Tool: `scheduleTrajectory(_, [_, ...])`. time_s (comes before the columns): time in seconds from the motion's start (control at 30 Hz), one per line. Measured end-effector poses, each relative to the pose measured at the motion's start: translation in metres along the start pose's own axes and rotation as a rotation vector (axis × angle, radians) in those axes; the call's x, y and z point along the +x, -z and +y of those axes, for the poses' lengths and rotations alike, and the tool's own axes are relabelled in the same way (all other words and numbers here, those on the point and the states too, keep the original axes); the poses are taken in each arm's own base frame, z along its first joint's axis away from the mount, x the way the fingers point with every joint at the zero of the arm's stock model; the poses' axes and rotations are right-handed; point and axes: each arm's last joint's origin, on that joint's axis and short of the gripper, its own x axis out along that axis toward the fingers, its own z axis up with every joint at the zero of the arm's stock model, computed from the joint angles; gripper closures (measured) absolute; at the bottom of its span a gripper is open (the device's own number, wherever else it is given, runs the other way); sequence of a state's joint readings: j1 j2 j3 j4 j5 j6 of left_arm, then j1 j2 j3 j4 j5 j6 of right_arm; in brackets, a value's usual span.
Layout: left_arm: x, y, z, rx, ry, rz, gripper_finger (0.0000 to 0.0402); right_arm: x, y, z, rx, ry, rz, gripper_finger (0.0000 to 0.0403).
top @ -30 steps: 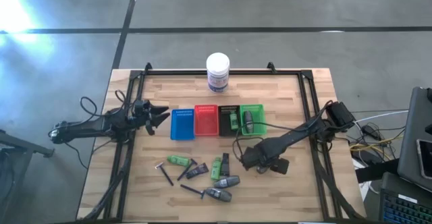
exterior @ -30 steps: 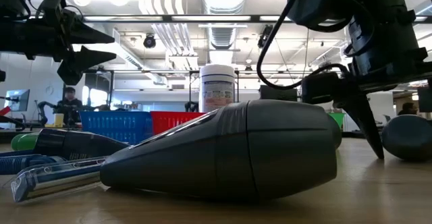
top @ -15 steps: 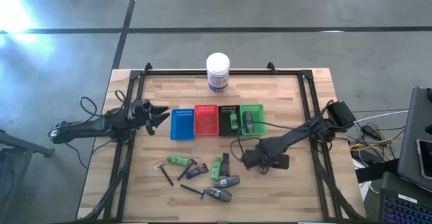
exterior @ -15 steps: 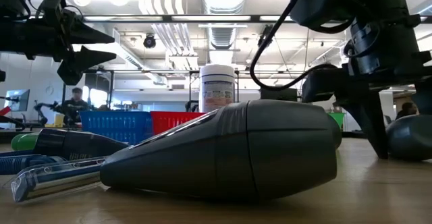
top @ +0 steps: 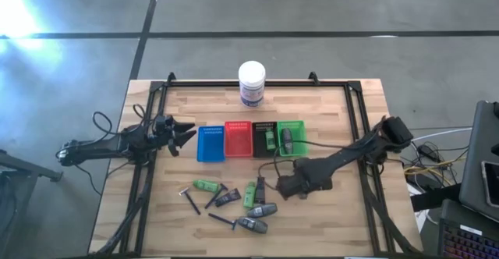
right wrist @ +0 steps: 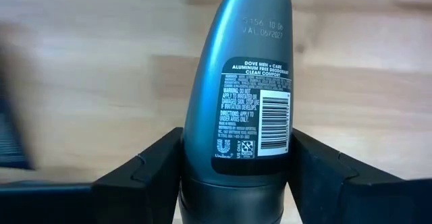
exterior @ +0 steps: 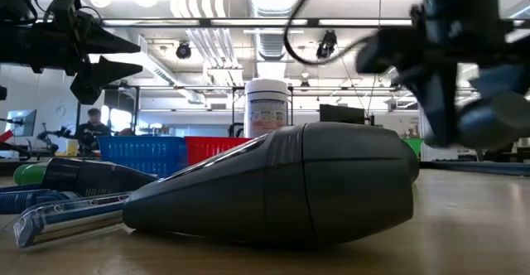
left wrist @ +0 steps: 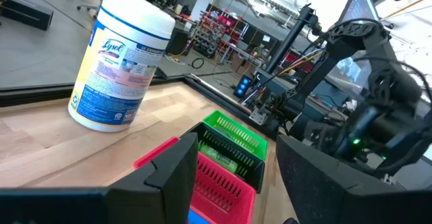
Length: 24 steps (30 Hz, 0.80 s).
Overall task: Pick & Place Travel size toiletries
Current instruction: Put the deodorant into the green basket
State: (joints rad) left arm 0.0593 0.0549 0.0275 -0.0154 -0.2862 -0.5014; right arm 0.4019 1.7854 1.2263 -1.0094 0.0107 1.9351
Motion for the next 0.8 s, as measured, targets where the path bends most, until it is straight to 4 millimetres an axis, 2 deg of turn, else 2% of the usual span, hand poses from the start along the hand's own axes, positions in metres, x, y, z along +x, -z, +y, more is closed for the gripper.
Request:
scheduleTrajectory(0.07, [0.000,0.000,0.000,0.000,0.000,0.000,0.0195,-0.013,-0.002,0.001,-0.001,-0.045,-0.044,0.0195])
scheduleTrajectory(0.17, [0.000,0.000,0.000,0.000,0.000,0.001,0.0195,-0.039,-0.014,-0.001,0.018,-0.082,-0.117,0.0195])
scheduleTrajectory(0.3, [0.000,0.000,0.000,0.000,0.000,0.001,0.0195,-0.060,-0.046,-0.008,0.012,-0.097,-0.188,0.0195])
scheduleTrajectory(0.4, [0.000,0.000,0.000,0.000,0.000,0.001,0.0195,-0.072,-0.079,-0.012,-0.026,-0.121,-0.217,0.0190])
scheduleTrajectory(0.53, [0.000,0.000,0.000,0.000,0.000,0.000,0.0195,-0.062,-0.121,-0.014,-0.096,-0.060,-0.234,0.0187])
scheduleTrajectory(0.63, [0.000,0.000,0.000,0.000,0.000,0.000,0.0195,-0.052,-0.146,-0.015,-0.125,-0.038,-0.223,0.0190])
scheduleTrajectory(0.8, [0.000,0.000,0.000,0.000,0.000,0.000,0.0195,-0.034,-0.164,-0.015,-0.114,-0.080,-0.217,0.0185])
